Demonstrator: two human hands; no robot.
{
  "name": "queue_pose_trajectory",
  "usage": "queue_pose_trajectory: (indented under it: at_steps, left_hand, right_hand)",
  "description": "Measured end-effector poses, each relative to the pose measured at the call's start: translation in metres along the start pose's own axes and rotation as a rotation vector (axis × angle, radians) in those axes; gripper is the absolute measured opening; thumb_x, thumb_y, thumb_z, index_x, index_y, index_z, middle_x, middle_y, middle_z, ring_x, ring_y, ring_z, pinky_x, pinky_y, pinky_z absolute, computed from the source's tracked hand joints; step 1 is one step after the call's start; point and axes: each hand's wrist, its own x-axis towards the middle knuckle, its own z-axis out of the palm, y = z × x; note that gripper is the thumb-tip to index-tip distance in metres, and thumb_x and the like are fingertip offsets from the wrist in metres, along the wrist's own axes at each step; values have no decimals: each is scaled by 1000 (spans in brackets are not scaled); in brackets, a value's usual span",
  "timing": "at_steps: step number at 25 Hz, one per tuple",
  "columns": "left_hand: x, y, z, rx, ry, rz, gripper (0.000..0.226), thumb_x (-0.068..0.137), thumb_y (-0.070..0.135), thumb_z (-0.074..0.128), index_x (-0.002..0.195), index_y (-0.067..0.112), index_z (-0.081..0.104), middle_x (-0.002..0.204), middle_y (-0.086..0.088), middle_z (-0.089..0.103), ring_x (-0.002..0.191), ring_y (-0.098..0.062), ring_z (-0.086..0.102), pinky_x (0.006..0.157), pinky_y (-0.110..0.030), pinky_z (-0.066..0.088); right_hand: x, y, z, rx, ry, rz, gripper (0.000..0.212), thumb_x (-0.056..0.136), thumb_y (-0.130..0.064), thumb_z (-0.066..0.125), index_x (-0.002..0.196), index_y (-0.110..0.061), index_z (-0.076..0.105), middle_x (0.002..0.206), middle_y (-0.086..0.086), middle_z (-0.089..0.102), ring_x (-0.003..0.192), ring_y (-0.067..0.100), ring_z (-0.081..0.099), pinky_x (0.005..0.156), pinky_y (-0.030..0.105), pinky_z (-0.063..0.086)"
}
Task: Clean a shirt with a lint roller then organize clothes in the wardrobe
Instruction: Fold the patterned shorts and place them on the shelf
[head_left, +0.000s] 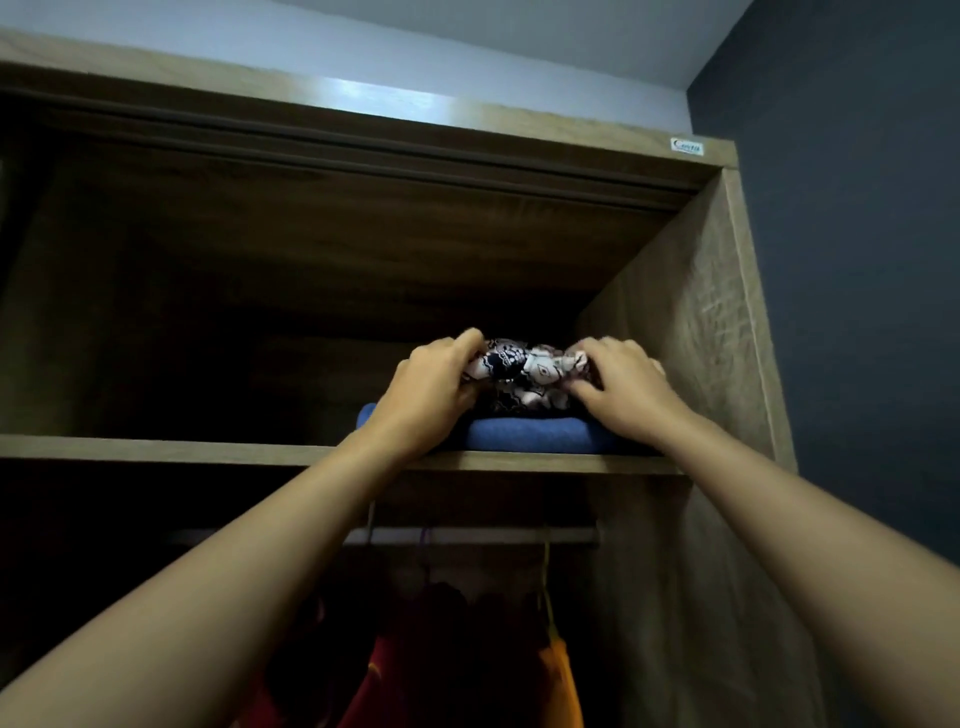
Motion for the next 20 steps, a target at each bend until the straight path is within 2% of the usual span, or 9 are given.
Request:
queue_pose_trajectory:
  at_steps: [2, 5, 8, 11, 14, 16, 17, 19, 20]
  left_hand:
    - [-11, 3, -14, -46, 142, 2, 18, 84, 11, 60, 99, 10, 51, 94, -9, 60, 88, -29, 57, 75, -44, 46]
    - [-20, 8, -49, -64, 292, 50, 24, 82, 9, 64, 101, 7, 50, 88, 0, 55, 80, -20, 54, 68, -31, 40]
    - [-26, 19, -94, -71, 304, 91, 33, 84, 13, 67, 111, 8, 49, 93, 6, 51, 80, -16, 52, 70, -28, 40]
    - [-43, 30, -143, -5, 308, 117, 28, 83, 14, 65, 109, 10, 54, 89, 3, 56, 81, -20, 56, 69, -26, 37]
    - [-71, 36, -189, 33, 261, 64, 27, 76, 25, 55, 99, 13, 63, 81, -4, 64, 80, -23, 60, 65, -23, 33]
    - [-93, 42, -216, 2, 221, -17, 31, 69, 43, 46, 83, 20, 63, 69, 2, 58, 73, -19, 56, 63, -27, 35]
    - [-104, 45, -227, -11, 202, -31, 31, 67, 47, 42, 75, 22, 58, 67, 4, 53, 70, -15, 51, 62, -27, 33]
    - [-125, 50, -240, -22, 136, -40, 26, 68, 45, 43, 72, 21, 52, 69, 3, 48, 66, -9, 43, 61, -24, 27]
    - [-138, 51, -241, -47, 79, -70, 20, 70, 39, 48, 74, 20, 51, 69, 3, 49, 63, -8, 41, 59, -24, 28]
  right_hand:
    - [-7, -15, -8, 85, 144, 5, 33, 88, -35, 53, 118, -21, 51, 117, 8, 50, 112, 30, 45, 92, 43, 35]
    - [-22, -43, -33, 276, 265, -58, 26, 93, -36, 44, 114, -22, 44, 107, 2, 56, 105, 28, 54, 93, 46, 37]
    - [-34, -69, -61, 454, 264, -102, 23, 96, -36, 38, 110, -18, 37, 91, 2, 63, 88, 31, 62, 80, 48, 46]
    - [-50, -103, -89, 559, 348, -154, 29, 95, -42, 41, 106, -16, 38, 80, 7, 64, 75, 31, 63, 71, 48, 48]
    - [-70, -136, -116, 618, 278, -211, 39, 91, -50, 43, 102, -13, 44, 79, 12, 66, 72, 25, 64, 68, 46, 48]
    - [-86, -152, -133, 665, 210, -222, 42, 90, -50, 43, 101, -10, 48, 79, 16, 66, 70, 25, 63, 67, 42, 47]
    - [-96, -160, -141, 681, 175, -221, 41, 90, -49, 43, 100, -9, 49, 74, 15, 64, 63, 21, 61, 62, 38, 46]
    - [-117, -174, -148, 686, 123, -207, 38, 91, -45, 43, 95, -7, 47, 59, 5, 54, 49, 12, 50, 49, 25, 38]
    - [-128, -180, -148, 691, 95, -192, 37, 91, -45, 43, 93, -8, 47, 57, 0, 51, 48, 9, 48, 48, 22, 36]
